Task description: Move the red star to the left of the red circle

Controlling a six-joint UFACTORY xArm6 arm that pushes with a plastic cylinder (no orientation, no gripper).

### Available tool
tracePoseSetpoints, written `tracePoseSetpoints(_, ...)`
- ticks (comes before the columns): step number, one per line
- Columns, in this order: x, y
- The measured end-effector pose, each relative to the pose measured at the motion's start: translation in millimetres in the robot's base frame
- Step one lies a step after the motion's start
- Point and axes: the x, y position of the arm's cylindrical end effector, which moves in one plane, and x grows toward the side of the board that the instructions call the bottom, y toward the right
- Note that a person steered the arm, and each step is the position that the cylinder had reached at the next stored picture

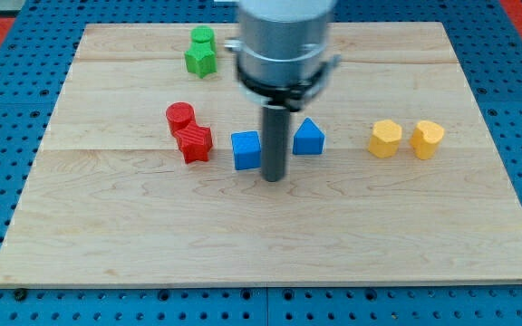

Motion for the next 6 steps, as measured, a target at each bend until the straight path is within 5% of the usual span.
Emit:
tracePoseSetpoints(2,-27,-15)
tracePoseSetpoints(3,-20,-51)
tracePoseSetpoints(6,-90,-183)
